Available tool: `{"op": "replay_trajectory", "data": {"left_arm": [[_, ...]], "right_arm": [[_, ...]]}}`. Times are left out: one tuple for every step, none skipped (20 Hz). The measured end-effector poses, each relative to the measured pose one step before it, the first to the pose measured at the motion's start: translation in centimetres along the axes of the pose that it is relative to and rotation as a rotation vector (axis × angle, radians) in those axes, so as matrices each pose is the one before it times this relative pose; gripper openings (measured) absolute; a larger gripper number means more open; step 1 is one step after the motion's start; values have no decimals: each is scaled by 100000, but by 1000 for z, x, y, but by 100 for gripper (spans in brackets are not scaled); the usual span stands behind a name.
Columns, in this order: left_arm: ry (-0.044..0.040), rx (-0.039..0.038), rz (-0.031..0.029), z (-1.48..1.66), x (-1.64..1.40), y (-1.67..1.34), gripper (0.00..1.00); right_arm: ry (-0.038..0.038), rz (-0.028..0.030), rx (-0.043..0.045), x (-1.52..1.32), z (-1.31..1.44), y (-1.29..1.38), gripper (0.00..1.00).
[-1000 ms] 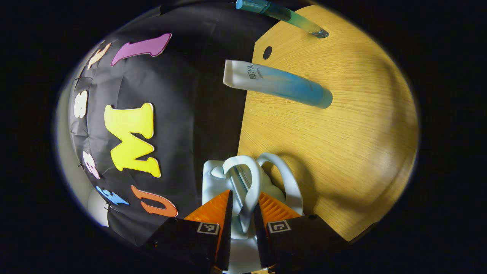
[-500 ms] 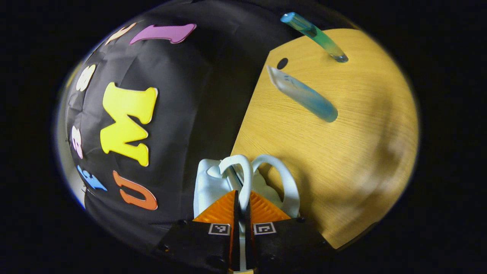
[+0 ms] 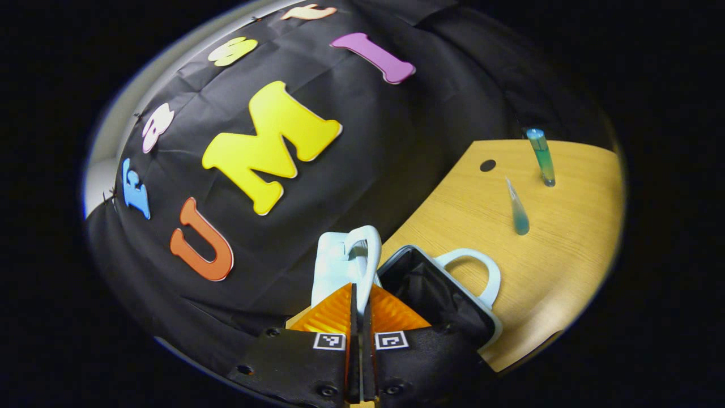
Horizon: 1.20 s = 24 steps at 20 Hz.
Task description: First open the suitcase, pack the skin care products into it, and then close the suitcase.
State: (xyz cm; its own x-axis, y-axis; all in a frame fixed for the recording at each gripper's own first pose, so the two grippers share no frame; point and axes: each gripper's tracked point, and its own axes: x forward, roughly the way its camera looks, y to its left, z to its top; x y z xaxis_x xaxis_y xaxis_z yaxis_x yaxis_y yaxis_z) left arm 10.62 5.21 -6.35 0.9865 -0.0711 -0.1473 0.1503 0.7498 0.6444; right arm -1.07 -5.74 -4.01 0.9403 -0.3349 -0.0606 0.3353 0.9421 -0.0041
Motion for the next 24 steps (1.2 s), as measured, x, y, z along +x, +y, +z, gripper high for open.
{"op": "replay_trajectory", "data": {"left_arm": [[-1489,-3789,611,-376,-277,1665,4],[-782,-3569,1176,-558,-321,1754,4],[-419,-3450,2074,-648,-279,1971,4],[-918,-3189,1982,-545,-190,2021,4],[170,-3186,1916,-770,-171,1816,4],[-425,-2795,820,-875,206,1865,3],[-82,-2049,1010,-863,18,1570,3],[637,-2303,1487,-952,264,1656,3],[-13,-2158,1015,-708,433,1324,3],[498,-1814,1063,-1134,206,1479,3],[382,-1291,930,-930,471,1196,3],[-309,-595,93,-912,377,1231,3],[-298,-334,167,-906,480,1106,3],[-190,107,874,-988,565,1159,3],[603,663,610,-1113,591,1185,3],[672,1320,1321,-1101,818,1289,3],[1141,718,500,-1356,743,886,3],[2176,308,668,-1548,685,873,3],[1933,-575,-290,-1485,826,716,3],[2913,-575,-661,-1817,682,448,3],[3302,-1863,-1326,-1774,821,427,3],[3355,-2492,-1645,-1737,566,203,3],[3057,-2444,-1407,-1774,661,12,3],[3173,-546,-1851,-1851,690,46,3]], "right_arm": [[-233,-617,244,-476,316,1050,80],[-1153,-857,-649,-495,469,917,80],[-1244,182,-945,-604,478,1112,80],[-802,828,-835,-611,476,1348,80],[-571,737,-928,-375,396,1224,80],[-534,388,-713,-322,336,964,80],[-231,575,-121,-337,460,1012,80],[-45,952,224,-278,348,960,80],[-165,960,219,-220,376,855,80],[-239,569,-66,-105,252,697,80],[-46,511,-189,-50,157,634,80],[576,194,-314,29,-75,612,80],[1128,378,103,-86,-172,559,80],[1240,459,256,-61,-291,495,80],[884,161,-11,-148,-127,368,80],[623,171,-422,-106,-39,217,80],[588,17,-662,-89,-83,219,80],[642,-35,-866,-5,-191,164,80],[891,95,-703,-57,-227,156,80],[1166,323,-604,-4,-410,108,80],[1398,63,-948,-42,-291,91,80],[1117,-332,-684,-78,-195,-108,79],[622,-54,-216,-128,-124,-68,80],[402,-62,-446,-136,-187,-36,80]]}}
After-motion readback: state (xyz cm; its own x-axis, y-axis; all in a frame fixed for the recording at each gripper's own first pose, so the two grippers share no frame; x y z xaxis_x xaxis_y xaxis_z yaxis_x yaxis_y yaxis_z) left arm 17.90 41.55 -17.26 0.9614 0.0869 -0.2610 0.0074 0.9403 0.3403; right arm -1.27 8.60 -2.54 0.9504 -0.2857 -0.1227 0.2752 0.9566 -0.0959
